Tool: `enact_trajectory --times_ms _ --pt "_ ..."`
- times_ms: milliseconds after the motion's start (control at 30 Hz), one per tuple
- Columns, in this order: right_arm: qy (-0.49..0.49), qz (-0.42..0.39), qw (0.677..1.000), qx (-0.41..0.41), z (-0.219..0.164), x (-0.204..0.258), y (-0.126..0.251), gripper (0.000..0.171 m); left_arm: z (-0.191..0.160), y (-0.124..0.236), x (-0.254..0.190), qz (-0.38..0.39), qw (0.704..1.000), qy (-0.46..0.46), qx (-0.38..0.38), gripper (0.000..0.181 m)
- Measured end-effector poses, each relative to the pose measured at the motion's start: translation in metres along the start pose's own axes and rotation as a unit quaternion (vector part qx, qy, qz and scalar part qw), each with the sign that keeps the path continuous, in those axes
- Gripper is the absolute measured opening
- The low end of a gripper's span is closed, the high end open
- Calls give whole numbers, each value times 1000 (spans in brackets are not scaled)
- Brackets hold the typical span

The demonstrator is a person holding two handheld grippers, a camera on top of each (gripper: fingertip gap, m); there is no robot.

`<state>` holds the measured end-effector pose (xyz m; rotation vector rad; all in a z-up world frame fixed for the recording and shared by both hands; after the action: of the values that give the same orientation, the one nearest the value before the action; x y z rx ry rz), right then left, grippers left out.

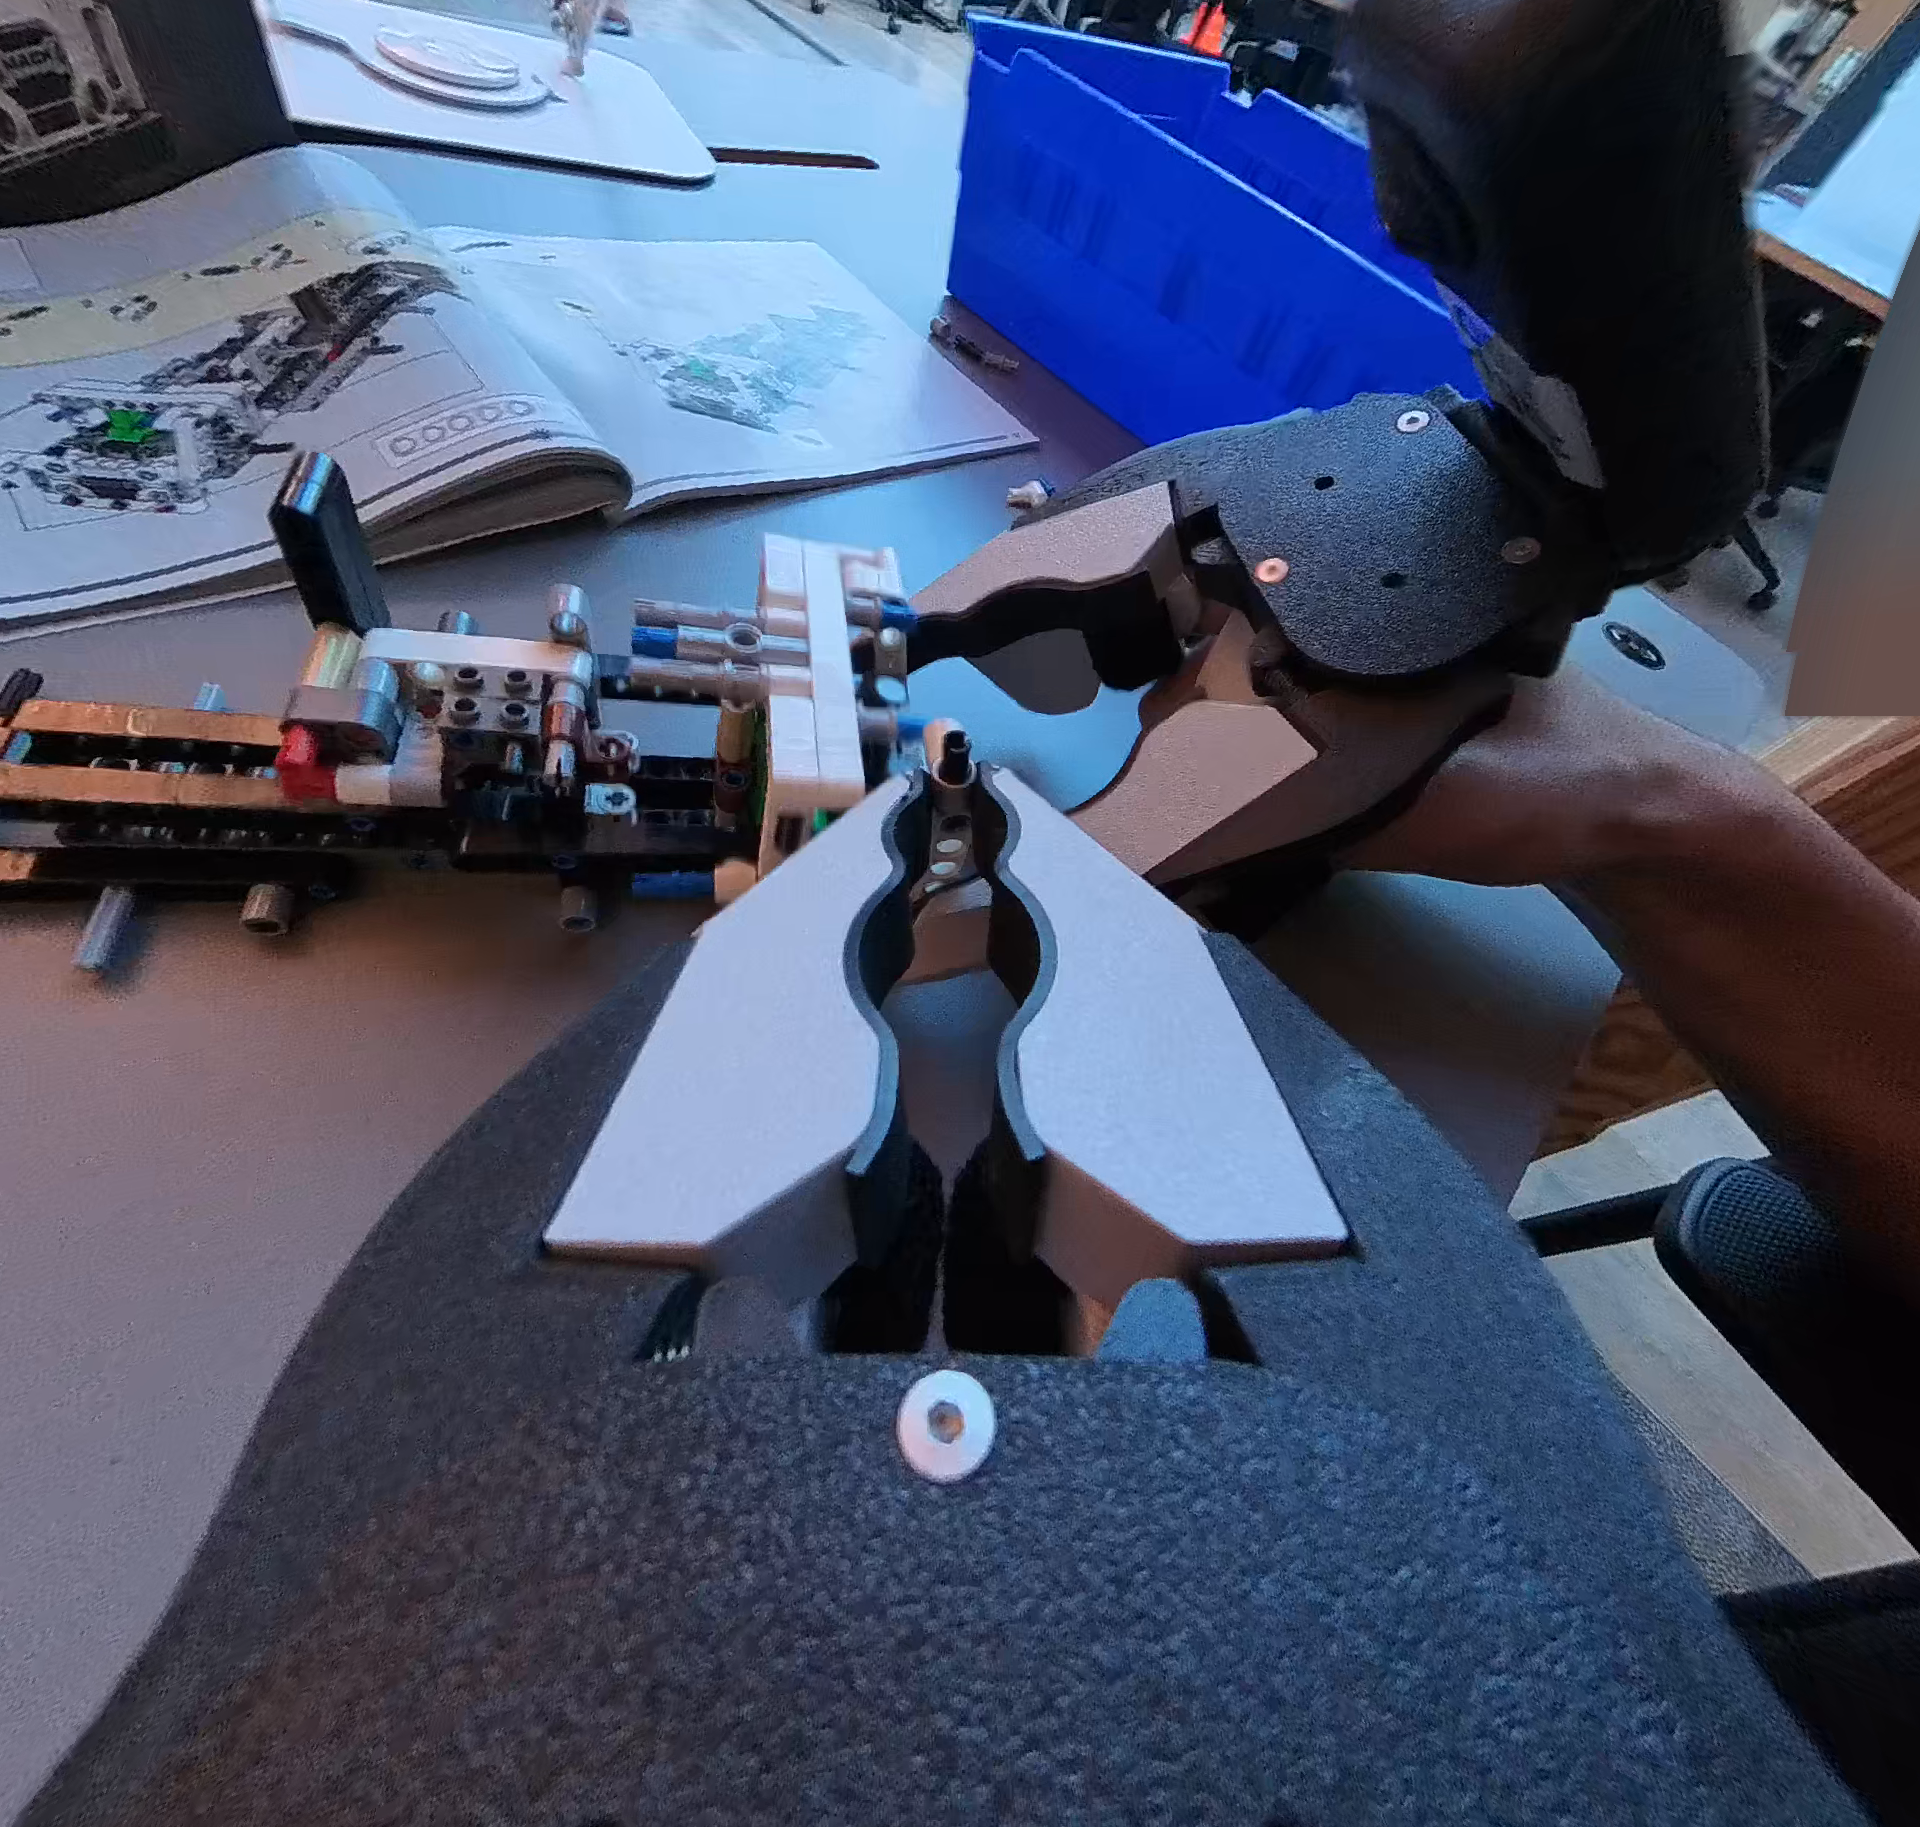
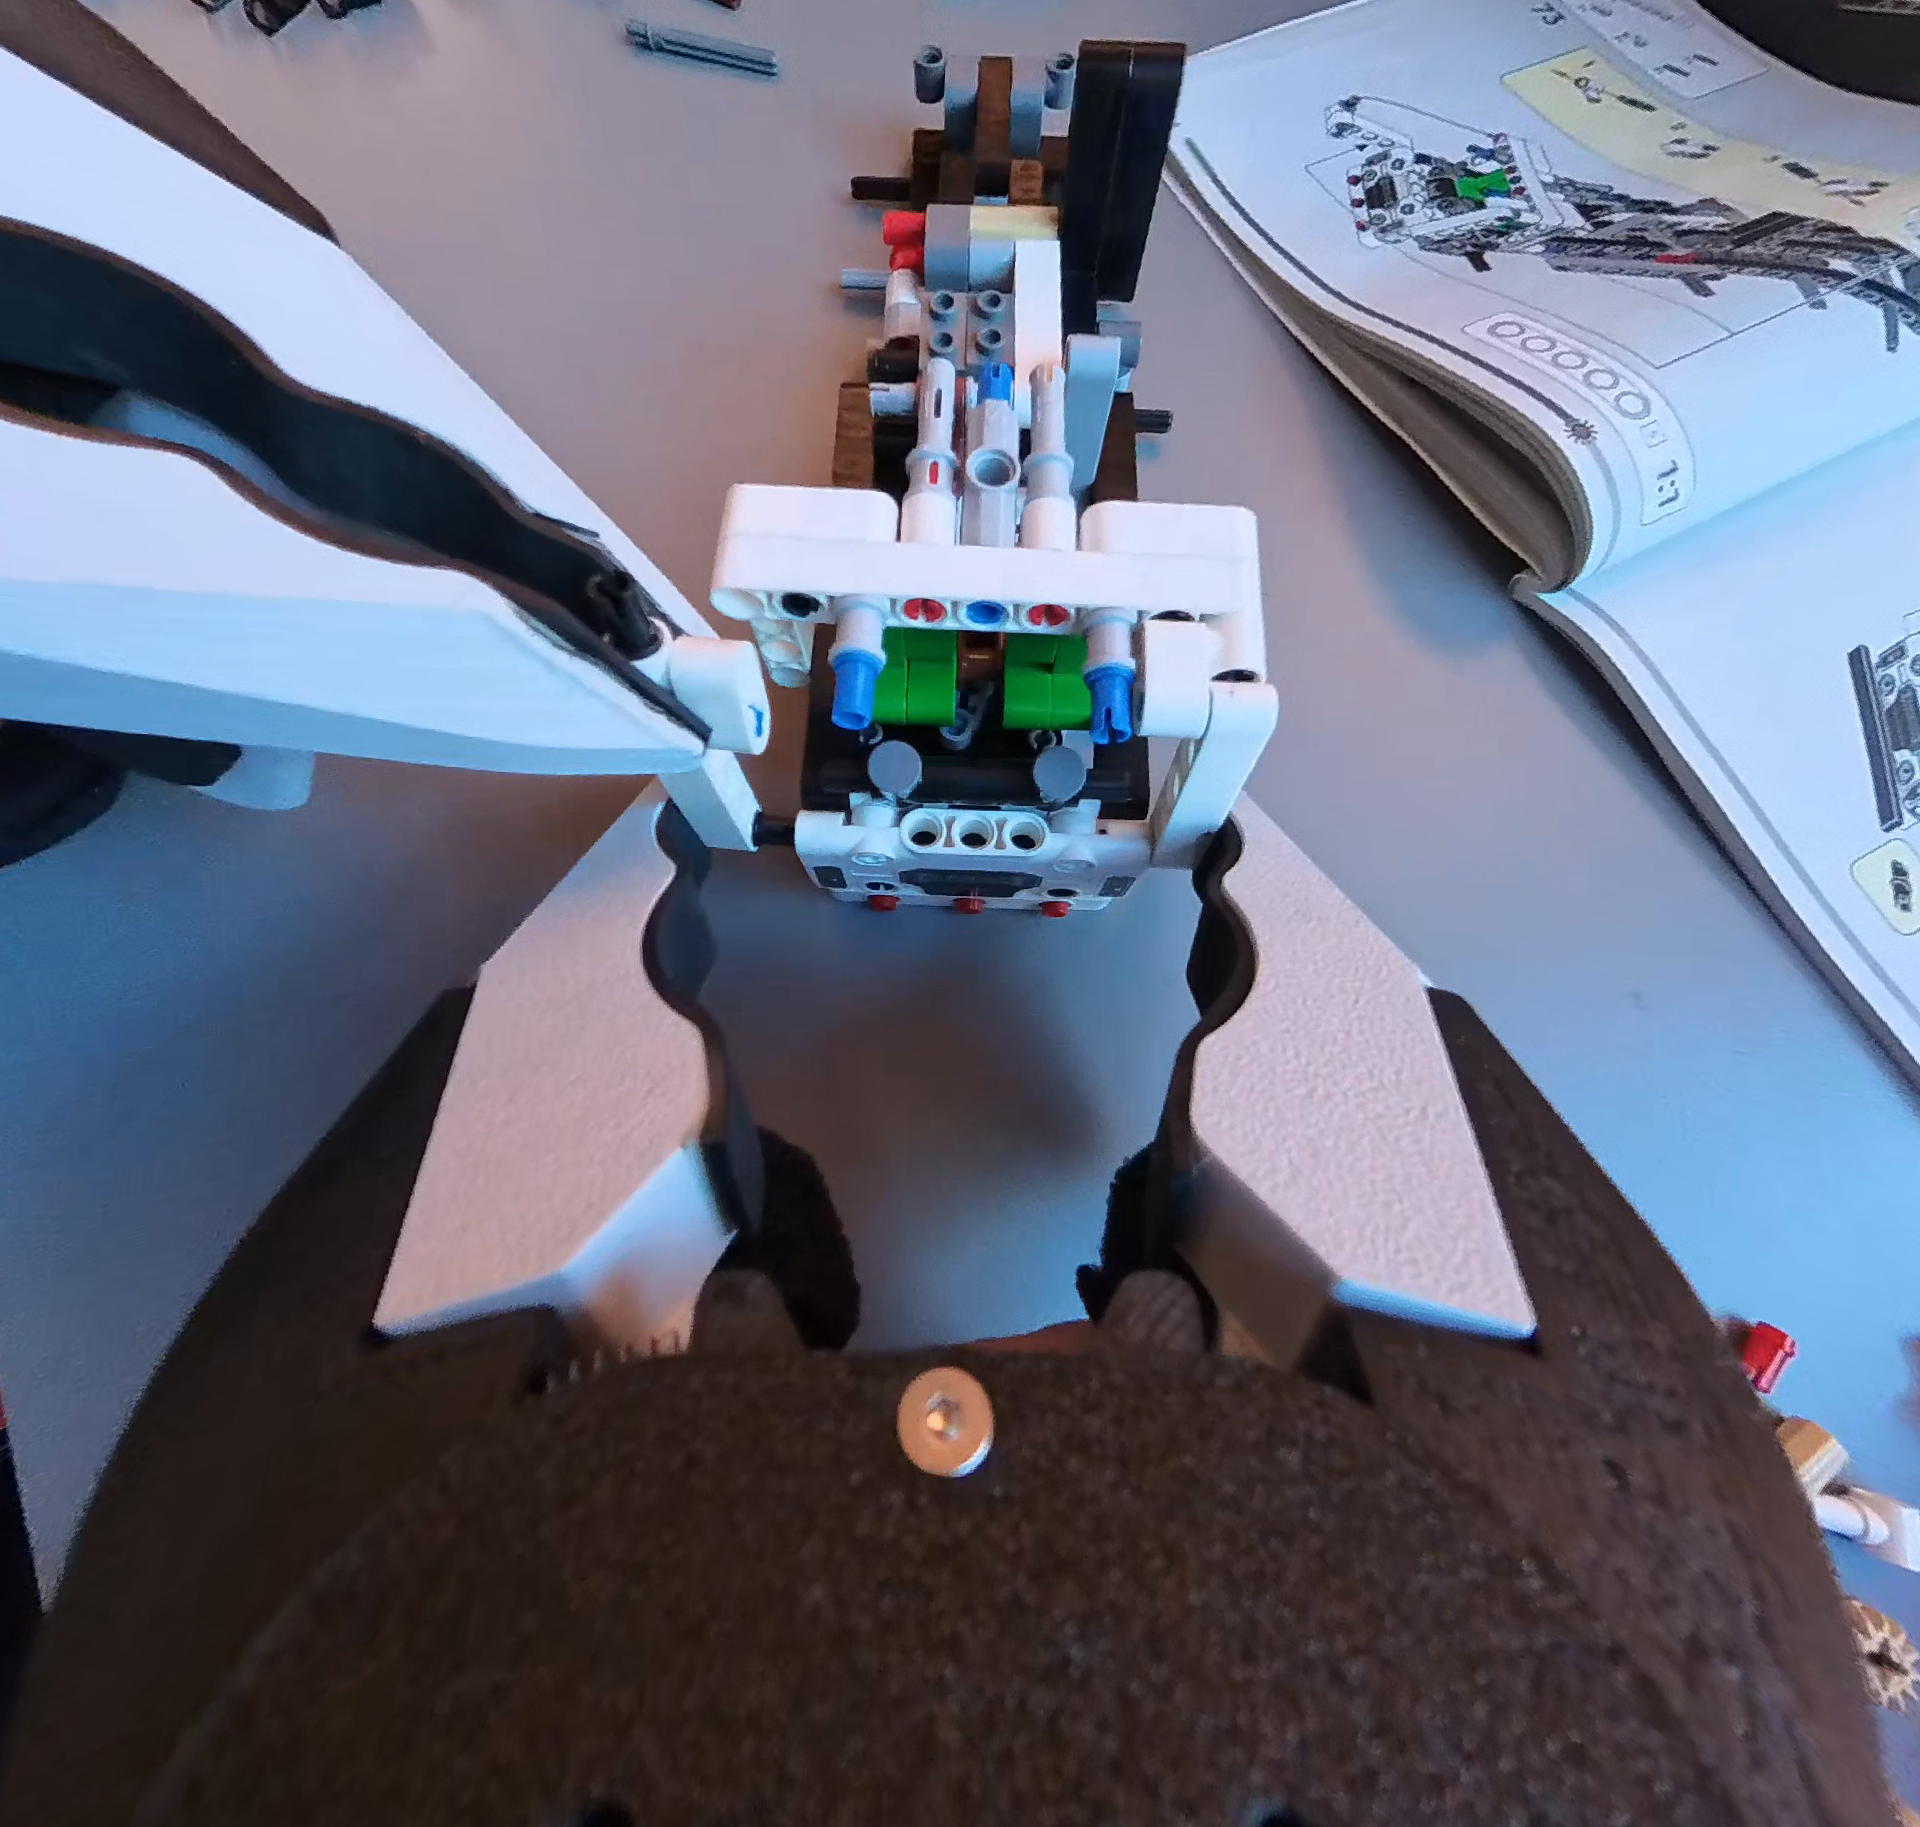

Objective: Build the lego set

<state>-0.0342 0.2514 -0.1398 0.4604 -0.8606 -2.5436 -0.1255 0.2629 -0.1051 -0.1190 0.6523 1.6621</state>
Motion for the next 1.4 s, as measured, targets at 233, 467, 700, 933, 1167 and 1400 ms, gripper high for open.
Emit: enact_trajectory --times_ms 233,467,700,933,1167,1400 --pt "7 11 1000 -4 1 2 0 85 0 0 -1 5 1000 -5 -4 6" --pt "1 8 1000 -4 1 1 1 85 1 -2 -2 13 999 -30 3 7" --pt "18 -48 999 -14 -7 14 27 80 7 18 -14 2 997 -79 2 26" --pt "4 -100 992 -81 9 38 45 49 8 13 -7 -25 998 -50 41 17" --pt "15 -116 986 -123 16 46 43 36 10 4 0 -20 997 -19 71 7" --pt "19 -124 983 -137 15 44 46 32 8 2 2 -88 985 116 87 6"
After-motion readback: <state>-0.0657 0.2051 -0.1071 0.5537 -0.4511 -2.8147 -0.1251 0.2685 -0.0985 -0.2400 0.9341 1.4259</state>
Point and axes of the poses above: each gripper's, where its closed fingertips meet, y back along the fingers, z out of its top, x = y × z across the jaws, the point moved 6 cm from there along y, back along the fingers, and after that the axes turned 11 degrees about y, right-handed, at the moved point
